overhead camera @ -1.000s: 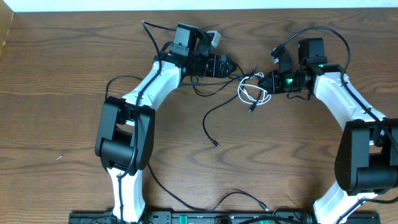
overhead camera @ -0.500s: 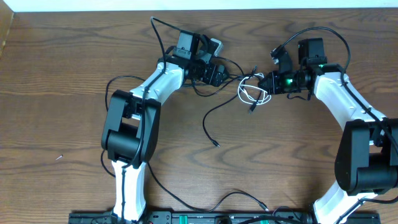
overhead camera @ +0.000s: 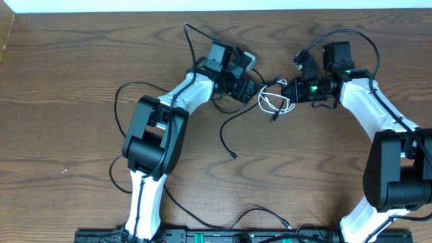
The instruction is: Untangle cables
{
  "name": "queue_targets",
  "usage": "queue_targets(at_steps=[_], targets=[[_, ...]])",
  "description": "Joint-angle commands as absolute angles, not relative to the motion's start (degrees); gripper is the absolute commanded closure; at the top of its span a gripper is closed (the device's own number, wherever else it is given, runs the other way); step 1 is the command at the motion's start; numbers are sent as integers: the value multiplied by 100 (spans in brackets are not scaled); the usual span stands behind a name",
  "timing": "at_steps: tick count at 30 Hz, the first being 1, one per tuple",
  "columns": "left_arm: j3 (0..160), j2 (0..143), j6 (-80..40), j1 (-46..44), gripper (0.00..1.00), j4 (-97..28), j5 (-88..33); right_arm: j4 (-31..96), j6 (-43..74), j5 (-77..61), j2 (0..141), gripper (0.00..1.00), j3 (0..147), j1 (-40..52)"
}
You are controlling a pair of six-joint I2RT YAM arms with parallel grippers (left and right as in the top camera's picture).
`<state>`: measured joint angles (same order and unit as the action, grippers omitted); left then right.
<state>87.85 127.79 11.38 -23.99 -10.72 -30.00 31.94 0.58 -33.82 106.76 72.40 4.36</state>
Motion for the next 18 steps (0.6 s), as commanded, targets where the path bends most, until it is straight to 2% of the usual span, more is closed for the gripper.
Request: queue_targets(at_steps=[1, 4, 8, 10, 12, 13, 14, 18], targets=[[8836, 12838, 1216, -2434, 30, -923, -3175, 3221, -56, -3310, 10488, 99, 7262, 475], [8836, 12838, 1175, -2451, 36, -718, -3173, 3225, -56, -3310, 10488, 99, 7262, 478], [8836, 12838, 906, -2451, 40, -440, -3173, 3223, -56, -3291, 10488, 99, 7262, 475], [8836, 12838, 762, -2451, 46, -296, -3194, 3221, -56, -3291, 10488, 99, 7262, 475], [8836, 12838, 760, -2451, 60, -176, -3258, 3221, -56, -3291, 10488, 99, 7262, 475], [8836, 12838, 762, -2453, 73, -132, -3256, 3218, -54, -3291, 10490, 99, 7262, 475], [8836, 12838, 764, -2451, 92, -110, -3251, 3221, -54, -3291, 10488, 99, 7262, 478], [8838, 12809, 755, -2405, 93, -97, -3253, 3216, -51, -3291, 10490, 99, 7262, 478]])
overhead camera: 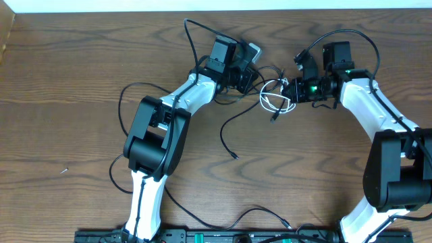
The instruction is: Untangle cables
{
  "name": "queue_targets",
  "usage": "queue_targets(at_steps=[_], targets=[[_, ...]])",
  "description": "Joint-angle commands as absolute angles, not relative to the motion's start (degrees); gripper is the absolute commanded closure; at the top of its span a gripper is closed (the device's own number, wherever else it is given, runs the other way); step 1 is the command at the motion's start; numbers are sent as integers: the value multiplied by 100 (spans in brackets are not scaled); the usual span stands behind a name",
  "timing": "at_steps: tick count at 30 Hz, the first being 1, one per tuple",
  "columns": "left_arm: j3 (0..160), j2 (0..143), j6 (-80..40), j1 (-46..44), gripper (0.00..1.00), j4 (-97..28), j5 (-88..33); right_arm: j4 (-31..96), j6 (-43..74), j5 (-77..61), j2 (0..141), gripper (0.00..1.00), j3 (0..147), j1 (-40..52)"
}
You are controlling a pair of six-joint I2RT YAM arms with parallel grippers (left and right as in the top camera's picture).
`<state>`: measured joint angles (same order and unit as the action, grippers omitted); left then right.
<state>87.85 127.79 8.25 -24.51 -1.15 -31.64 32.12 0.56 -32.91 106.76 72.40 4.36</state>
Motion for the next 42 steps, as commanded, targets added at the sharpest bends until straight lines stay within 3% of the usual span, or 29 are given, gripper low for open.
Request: queue_targets(at_steps=[1, 10, 14, 19, 22, 28, 36, 42], targets=[[8838, 12759, 716, -2379, 92, -99, -3251, 3214, -51, -3291, 10490, 99, 7262, 478], [8838, 11325, -58, -2180, 92, -248, -3251, 3142, -49, -3293, 10490, 97, 7262, 499], [8838, 10593, -56, -2182, 93, -703, -3002, 3030, -49, -3336, 10490, 88, 7262, 563], [8838, 9913, -58, -2182, 92, -1531, -1210, 2611, 36, -4069, 10440, 72, 7279, 602], [8838, 9664, -58, -2182, 93, -1940, -471, 2394, 375, -4174, 10333, 67, 7325, 613], [8838, 9459, -169, -2193, 93, -2630, -401, 1809, 661, -4777, 9904, 64, 7334, 799], [8838, 9461, -532, -2193, 93, -2805, -405, 1494, 687, -4574, 9854, 35, 7334, 1575], [8838, 9459, -679, -2193, 92, -2803, -615, 943, 1140, -4040, 10350, 28, 7334, 2062]])
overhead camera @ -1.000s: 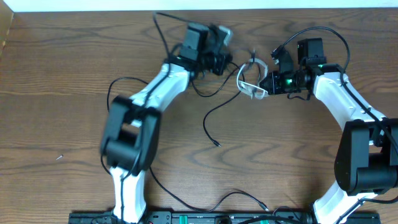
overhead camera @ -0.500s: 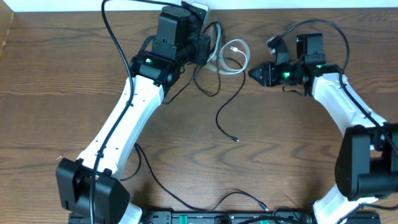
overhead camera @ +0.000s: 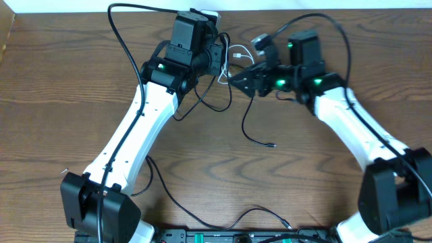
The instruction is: Untangle cables
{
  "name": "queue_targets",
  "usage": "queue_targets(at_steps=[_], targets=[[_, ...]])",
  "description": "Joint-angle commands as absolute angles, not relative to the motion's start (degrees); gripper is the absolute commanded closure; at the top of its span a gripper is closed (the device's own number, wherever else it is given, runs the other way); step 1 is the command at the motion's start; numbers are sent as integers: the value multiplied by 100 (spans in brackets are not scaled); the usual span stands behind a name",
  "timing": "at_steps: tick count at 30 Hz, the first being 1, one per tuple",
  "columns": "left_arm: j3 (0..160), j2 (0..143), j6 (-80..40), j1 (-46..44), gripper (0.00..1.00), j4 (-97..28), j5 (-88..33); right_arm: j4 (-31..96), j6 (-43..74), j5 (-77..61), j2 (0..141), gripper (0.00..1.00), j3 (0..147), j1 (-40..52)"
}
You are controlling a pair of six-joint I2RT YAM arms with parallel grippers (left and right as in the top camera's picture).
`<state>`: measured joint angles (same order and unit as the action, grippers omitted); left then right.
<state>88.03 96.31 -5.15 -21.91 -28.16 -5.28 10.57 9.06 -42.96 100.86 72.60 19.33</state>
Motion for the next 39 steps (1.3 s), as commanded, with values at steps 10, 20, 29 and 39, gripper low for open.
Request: queue_targets(at_steps=[10, 20, 29, 39], targets=[[8838, 9426, -784, -2193, 92, -2805, -751, 91, 1470, -2585, 11019, 44, 7334, 2443], [8838, 8868, -781, -1640, 93, -2762, -456, 1275, 2163, -1761, 11074, 99, 7334, 1865], [8838, 8705, -784, -607, 93, -2781, -467, 2790, 1323, -1385, 11074, 99, 7334, 913], [8838, 8705, -834, -521, 93, -2783, -1531, 2593, 283, -2775, 11045, 57, 7384, 799]])
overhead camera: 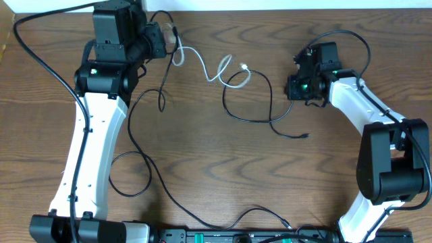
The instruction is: Untangle cables
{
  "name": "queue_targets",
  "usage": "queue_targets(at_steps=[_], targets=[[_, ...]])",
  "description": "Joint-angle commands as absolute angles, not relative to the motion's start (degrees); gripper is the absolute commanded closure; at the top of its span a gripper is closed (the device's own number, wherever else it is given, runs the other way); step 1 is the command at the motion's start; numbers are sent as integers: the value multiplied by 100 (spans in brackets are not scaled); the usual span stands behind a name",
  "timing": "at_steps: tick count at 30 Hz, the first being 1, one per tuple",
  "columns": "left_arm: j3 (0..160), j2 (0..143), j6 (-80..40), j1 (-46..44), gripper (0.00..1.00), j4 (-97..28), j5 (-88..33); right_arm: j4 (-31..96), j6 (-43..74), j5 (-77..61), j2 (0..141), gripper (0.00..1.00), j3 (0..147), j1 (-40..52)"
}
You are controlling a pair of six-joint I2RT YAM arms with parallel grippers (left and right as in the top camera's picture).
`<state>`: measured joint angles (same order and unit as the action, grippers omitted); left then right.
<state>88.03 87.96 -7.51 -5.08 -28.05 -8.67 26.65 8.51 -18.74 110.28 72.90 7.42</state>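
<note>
The white cable [206, 65] lies stretched across the far side of the table, its free plug at the right end. Its left end is in my left gripper [167, 42], which is shut on it high at the back left. A black cable [270, 111] lies in an open loop right of the white plug, crossing the white cable's end near it, with its own plug at the lower right. My right gripper [292, 86] hovers just right of that loop, apart from both cables, and looks open with nothing in it.
The table's far edge [270, 8] runs close behind both grippers. A long thin black wire [135, 152] trails from the left arm down toward the front rail [223, 236]. The right arm's own wire arcs over its wrist.
My left gripper has moved far left and back with the white cable, pulling it out straight. My right gripper has let go of the black cable and moved back to the right; the black cable now lies flat.
Both grippers were close together at a knot of white and black cable at mid-table. Then they were farther back, the left on the white cable and the right on the black. Now the cables lie spread, touching only near the white plug.
</note>
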Motion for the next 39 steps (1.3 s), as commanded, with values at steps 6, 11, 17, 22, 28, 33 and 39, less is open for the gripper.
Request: queue_targets(at_steps=[6, 11, 17, 22, 28, 33, 39], targets=[[8838, 8705, -1345, -521, 92, -2805, -2274, 2670, 285, -3756, 10659, 41, 7878, 827], [8838, 8707, -1564, -563, 93, -2805, -2928, 2388, 161, -4329, 10210, 32, 8062, 1041], [8838, 8707, -1780, -862, 93, -2801, -3109, 1450, 161, -4810, 10160, 23, 8060, 1525], [8838, 8707, -2165, -974, 93, -2731, -3155, 1072, 163, -4436, 10342, 24, 8060, 1793], [8838, 8705, -2532, -974, 93, -2381, -3739, 602, 215, -4462, 10770, 27, 8060, 1997], [8838, 8707, -2840, -974, 93, -2327, -4095, -71, 384, -4265, 11037, 33, 8060, 2281], [8838, 8705, -2840, -967, 92, -2324, -4202, 86, 1096, -2768, 11091, 71, 8055, 2366]])
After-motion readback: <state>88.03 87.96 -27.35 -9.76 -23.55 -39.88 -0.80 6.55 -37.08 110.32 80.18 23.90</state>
